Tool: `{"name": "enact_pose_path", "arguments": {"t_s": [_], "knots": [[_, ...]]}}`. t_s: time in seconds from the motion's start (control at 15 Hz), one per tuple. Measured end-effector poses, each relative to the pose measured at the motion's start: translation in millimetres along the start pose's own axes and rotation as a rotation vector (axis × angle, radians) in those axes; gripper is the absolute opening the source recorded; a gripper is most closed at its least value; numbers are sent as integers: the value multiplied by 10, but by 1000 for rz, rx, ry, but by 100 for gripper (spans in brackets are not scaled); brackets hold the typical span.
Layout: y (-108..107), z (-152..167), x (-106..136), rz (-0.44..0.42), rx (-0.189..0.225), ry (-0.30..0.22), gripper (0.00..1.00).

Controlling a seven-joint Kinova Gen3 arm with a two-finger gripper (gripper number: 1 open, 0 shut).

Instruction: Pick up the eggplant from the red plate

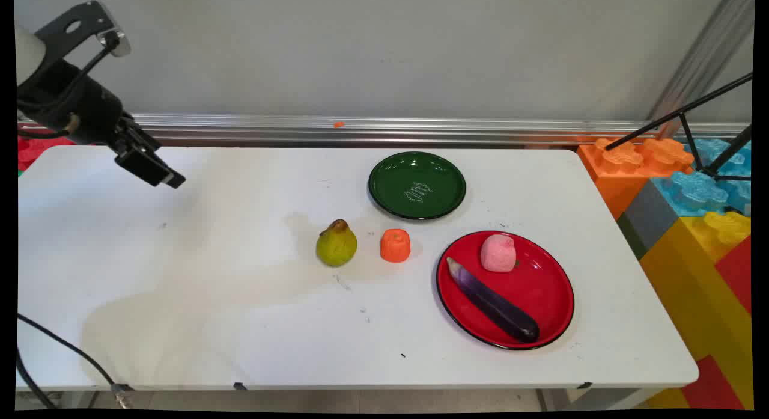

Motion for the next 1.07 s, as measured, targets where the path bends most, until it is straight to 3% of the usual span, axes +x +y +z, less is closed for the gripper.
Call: {"name": "enact_pose_path", "arguments": {"t_s": [0.33,0.67,1.07], "knots": [[246,163,261,32,-76,44,100],[673,395,627,87,-170,71,100],[1361,811,1247,265,-291,123,100]]}}
